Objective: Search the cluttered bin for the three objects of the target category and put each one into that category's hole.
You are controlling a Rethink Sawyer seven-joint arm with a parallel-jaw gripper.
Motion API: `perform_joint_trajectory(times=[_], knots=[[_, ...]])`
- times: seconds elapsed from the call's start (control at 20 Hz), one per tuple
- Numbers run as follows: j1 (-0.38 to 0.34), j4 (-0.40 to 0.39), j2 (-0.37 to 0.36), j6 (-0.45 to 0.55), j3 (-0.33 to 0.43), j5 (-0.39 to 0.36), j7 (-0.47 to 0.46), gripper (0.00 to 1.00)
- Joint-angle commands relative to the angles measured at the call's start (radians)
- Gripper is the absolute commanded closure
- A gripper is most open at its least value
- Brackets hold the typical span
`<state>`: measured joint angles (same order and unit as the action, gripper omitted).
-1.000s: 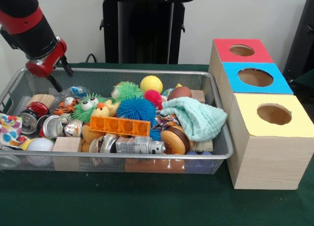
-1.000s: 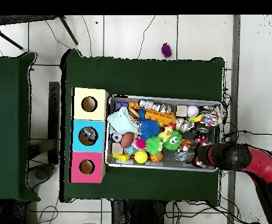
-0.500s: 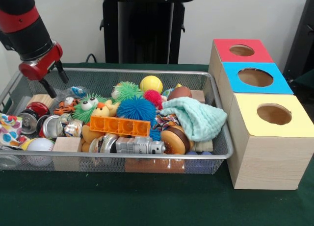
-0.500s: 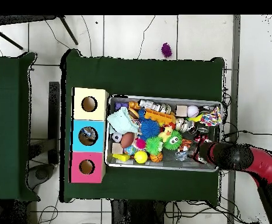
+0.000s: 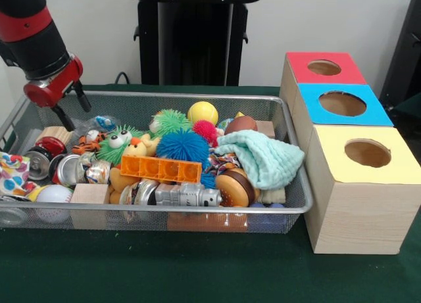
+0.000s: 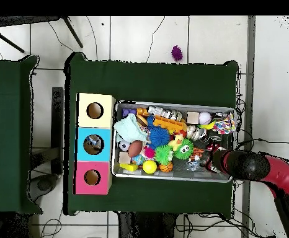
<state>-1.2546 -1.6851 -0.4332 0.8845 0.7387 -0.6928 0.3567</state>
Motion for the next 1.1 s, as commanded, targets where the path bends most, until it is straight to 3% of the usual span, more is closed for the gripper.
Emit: perform_joint_trajectory(times=[0.05,0.25,1.1], knots=[[0.016,-0.006,0.054,0.041,0.004,0.008,-0.079,0.00],[0.021,0.014,0.096,0.048,-0.009,0.005,-0.086,0.00],[0.042,0.057,0.138,0.090,-0.043,-0.003,-0.072,0.00]])
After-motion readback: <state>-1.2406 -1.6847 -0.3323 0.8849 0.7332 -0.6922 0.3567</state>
